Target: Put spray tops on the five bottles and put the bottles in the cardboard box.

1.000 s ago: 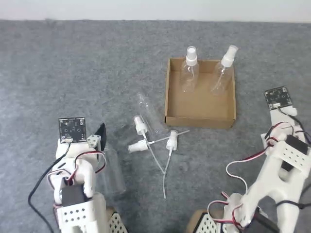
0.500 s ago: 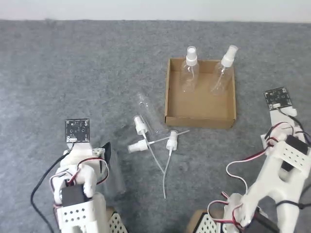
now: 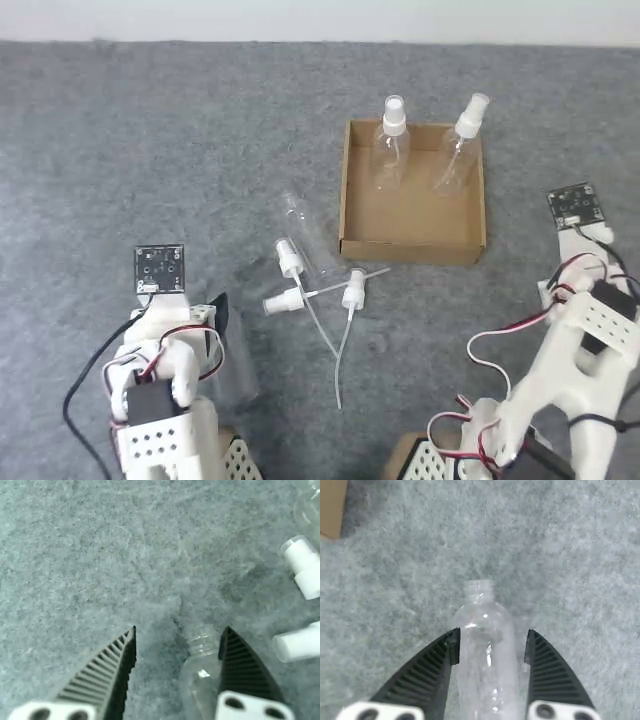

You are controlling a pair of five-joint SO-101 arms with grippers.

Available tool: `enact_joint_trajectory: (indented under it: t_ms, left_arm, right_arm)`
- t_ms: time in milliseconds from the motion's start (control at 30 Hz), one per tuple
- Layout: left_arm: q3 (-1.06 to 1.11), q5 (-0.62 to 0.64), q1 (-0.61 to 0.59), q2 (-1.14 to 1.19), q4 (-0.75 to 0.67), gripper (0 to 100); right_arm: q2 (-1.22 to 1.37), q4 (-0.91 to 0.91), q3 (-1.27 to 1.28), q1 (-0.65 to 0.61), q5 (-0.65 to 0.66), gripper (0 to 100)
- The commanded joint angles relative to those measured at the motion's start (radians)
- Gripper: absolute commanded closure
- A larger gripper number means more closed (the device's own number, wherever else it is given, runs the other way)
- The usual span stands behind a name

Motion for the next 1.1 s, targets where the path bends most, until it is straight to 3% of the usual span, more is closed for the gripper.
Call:
enact_joint_trajectory:
  t_ms: [0, 367, 767, 1067]
  left_arm:
    - [-0.005, -0.009, -0.008, -0.011, 0.005, 75]
    - [-0.005, -0.009, -0.008, -0.011, 0.005, 75]
    - [-0.005, -0.009, -0.008, -0.011, 0.005, 75]
    - [-0.005, -0.009, -0.008, -0.011, 0.005, 75]
  right_arm:
    - [-0.058, 0.068, -0.015, 0.012, 0.015, 83.1]
    - [-0.059, 0.099, -0.031, 0.122, 0.018, 83.1]
    - [-0.061, 0.102, -0.052, 0.127, 0.018, 83.1]
    - [-0.051, 0.354, -0.281, 0.120, 0.015, 82.9]
